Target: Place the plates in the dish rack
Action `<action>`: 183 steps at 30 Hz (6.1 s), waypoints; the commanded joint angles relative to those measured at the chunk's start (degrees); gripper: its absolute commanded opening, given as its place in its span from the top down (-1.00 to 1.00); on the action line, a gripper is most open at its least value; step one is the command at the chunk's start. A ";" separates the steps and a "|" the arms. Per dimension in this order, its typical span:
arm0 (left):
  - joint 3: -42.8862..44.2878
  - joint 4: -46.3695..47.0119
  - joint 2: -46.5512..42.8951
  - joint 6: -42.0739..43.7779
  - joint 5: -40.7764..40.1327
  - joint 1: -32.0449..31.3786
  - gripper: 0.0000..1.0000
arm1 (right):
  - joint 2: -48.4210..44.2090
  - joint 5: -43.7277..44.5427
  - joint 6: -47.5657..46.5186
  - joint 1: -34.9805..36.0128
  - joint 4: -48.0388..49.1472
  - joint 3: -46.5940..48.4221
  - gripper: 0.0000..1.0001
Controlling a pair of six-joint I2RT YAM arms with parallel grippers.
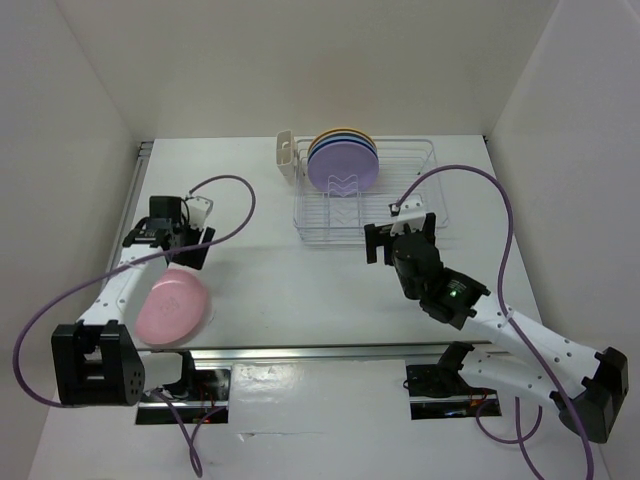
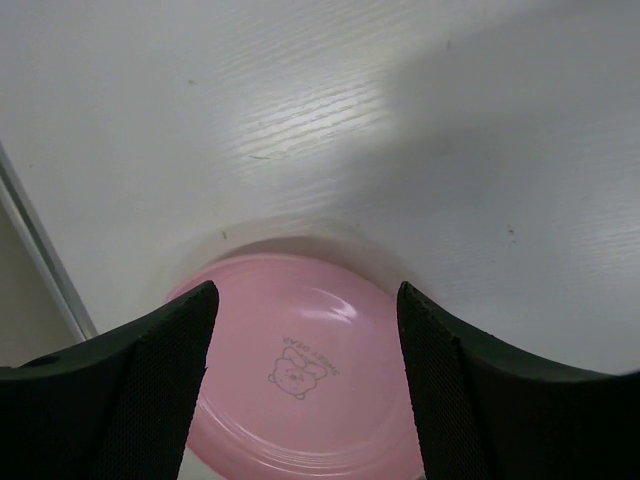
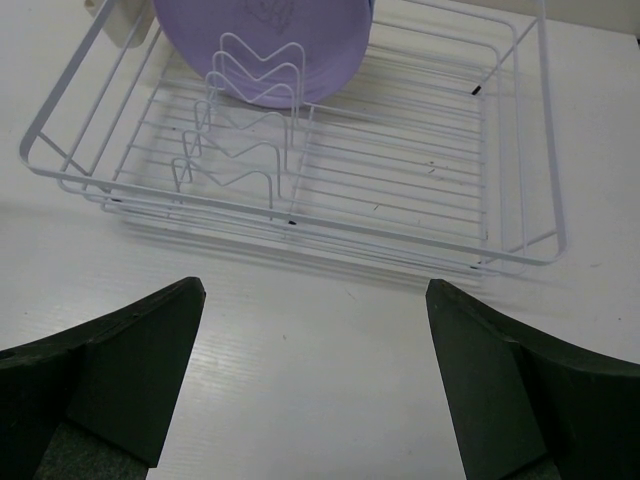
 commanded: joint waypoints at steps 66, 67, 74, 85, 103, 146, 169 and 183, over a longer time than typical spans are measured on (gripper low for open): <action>70.31 -9.44 -3.00 -33.39 66.72 3.54 -0.65 | 21.94 -5.91 -2.55 -0.77 -1.28 13.96 -1.00; 69.36 -7.94 -2.11 -34.72 68.33 3.54 -0.65 | 21.94 -5.91 -2.55 -0.77 -1.28 13.97 -1.00; 61.07 24.37 3.07 -69.50 87.41 3.54 -1.00 | 21.33 -2.39 -3.08 -0.77 0.13 12.03 -1.00; 59.33 7.58 10.02 -63.68 91.21 14.94 -1.00 | 22.03 -3.54 0.09 -0.77 4.08 8.43 -1.00; 24.94 -28.24 -14.29 -47.72 -9.32 28.85 -1.00 | 13.24 -7.67 5.27 -5.16 3.12 3.24 -1.00; 16.18 -16.37 21.45 2.79 14.64 27.36 -1.00 | 10.78 4.55 12.56 -5.69 -10.15 1.40 -1.00; 15.64 -11.18 25.05 8.94 10.34 27.36 -0.96 | 14.73 4.11 15.03 -7.98 -12.08 1.40 -1.00; 17.50 -11.18 30.33 12.37 15.09 27.36 -0.96 | 16.41 4.11 15.56 -9.64 -13.14 2.45 -1.00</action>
